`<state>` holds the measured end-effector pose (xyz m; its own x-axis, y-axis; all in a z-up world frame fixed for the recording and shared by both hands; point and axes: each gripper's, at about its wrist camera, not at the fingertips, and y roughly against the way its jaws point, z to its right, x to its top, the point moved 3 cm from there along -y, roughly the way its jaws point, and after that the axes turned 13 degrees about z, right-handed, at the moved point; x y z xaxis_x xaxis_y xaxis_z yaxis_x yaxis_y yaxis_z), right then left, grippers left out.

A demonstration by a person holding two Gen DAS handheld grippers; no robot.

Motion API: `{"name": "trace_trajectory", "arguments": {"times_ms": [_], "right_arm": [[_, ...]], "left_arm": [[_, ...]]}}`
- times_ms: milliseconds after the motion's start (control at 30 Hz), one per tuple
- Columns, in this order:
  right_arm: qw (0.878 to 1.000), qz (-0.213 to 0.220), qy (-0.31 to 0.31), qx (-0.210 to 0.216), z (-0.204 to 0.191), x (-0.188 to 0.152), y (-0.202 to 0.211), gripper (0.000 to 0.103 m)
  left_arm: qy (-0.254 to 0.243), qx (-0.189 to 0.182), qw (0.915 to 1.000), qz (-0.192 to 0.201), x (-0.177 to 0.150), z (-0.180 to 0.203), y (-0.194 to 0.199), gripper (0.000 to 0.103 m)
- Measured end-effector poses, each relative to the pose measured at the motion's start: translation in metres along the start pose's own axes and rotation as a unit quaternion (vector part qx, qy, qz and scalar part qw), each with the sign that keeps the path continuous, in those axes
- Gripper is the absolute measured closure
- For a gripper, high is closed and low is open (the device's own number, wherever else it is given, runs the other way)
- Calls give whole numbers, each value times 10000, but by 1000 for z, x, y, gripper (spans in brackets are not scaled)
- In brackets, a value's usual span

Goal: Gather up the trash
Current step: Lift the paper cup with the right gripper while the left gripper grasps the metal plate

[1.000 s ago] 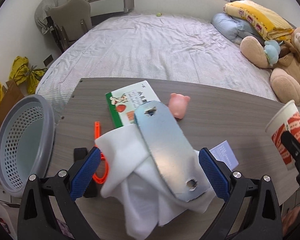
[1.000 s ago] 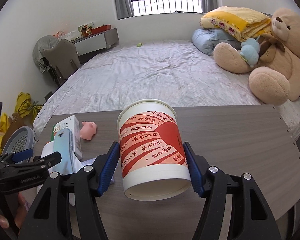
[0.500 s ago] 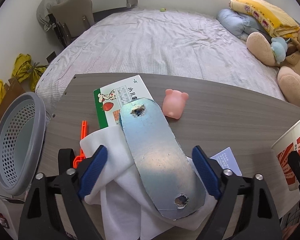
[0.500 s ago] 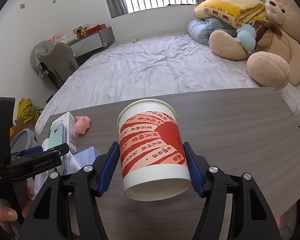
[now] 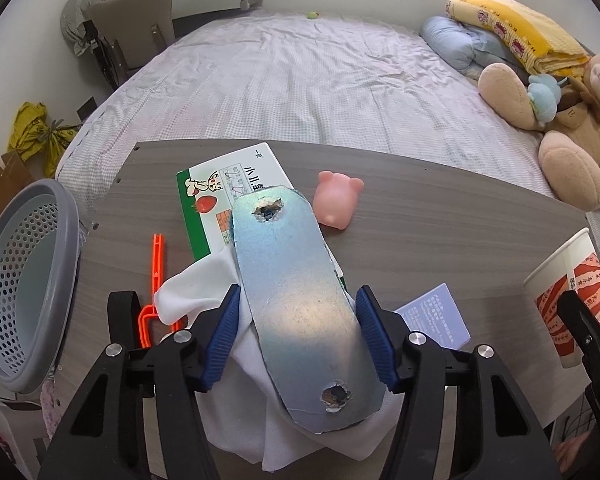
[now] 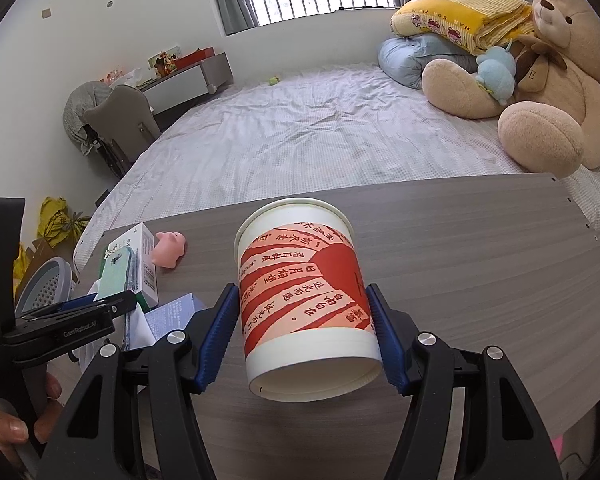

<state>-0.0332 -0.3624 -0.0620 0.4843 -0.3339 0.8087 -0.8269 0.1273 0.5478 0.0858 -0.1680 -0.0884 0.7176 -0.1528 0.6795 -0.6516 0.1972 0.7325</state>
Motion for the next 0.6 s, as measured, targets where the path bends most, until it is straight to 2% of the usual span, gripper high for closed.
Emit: {"name": "trace_trajectory", "arguments": {"times_ms": [233,600], "right_arm": [[10000,11,49,28,-6,0,3,41],[9999,42,108,61,-14,3,8,41]], "left_arm": [[52,-96,9999,64,0,-9,12,46],[137,-146,9992,360,17,-22,32,46]]}}
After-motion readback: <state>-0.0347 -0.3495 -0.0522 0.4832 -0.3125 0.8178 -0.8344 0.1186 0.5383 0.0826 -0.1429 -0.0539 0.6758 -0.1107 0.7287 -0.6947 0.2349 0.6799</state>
